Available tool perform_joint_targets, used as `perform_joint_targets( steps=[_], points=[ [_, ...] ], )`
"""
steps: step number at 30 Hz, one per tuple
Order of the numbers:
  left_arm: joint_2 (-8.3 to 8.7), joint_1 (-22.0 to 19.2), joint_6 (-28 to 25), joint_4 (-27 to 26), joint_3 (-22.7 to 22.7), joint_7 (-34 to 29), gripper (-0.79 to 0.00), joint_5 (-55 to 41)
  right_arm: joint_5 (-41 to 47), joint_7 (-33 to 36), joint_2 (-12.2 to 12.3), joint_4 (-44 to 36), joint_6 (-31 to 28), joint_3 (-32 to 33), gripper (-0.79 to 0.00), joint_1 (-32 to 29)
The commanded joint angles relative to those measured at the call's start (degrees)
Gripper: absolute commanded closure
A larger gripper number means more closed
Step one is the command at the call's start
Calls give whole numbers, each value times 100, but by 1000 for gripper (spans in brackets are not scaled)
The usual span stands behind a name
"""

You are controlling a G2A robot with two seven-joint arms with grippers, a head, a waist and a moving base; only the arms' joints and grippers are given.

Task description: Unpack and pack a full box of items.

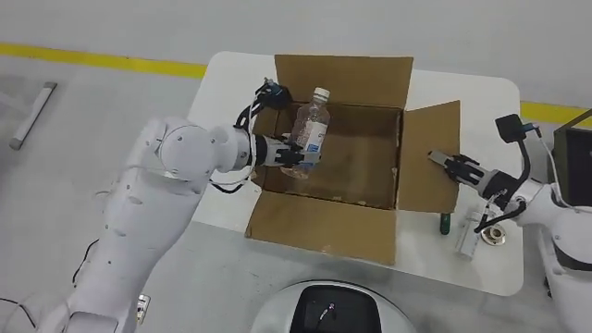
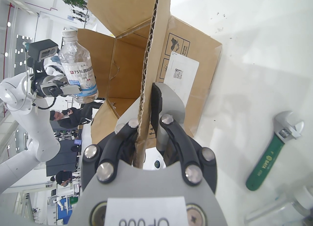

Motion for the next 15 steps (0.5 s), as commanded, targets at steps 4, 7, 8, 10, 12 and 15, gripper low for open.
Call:
perform_joint_targets(
  steps=[4,7,8,10,12,15],
  points=[
    [-1,155,59,24,-15,228,0,-131,121,29,7,-19,-29,-90,0,-2],
    [-5,126,129,106,70,193,0,-167,48,101,20,6,-27,-160,0,-4],
    [-17,99,170,194,109,140,0,-310,-44,135,28,11,5,-185,0,-7],
    [-40,-6,255,386,176,159,0,-438,-157,195,39,-18,95,-250,0,-7],
    [-57,-145,364,596,335,-17,0,-362,-145,182,41,-47,132,-280,0,-15],
    [-87,-309,418,993,514,-281,0,-478,-151,175,50,-103,202,-263,0,-58]
  ],
)
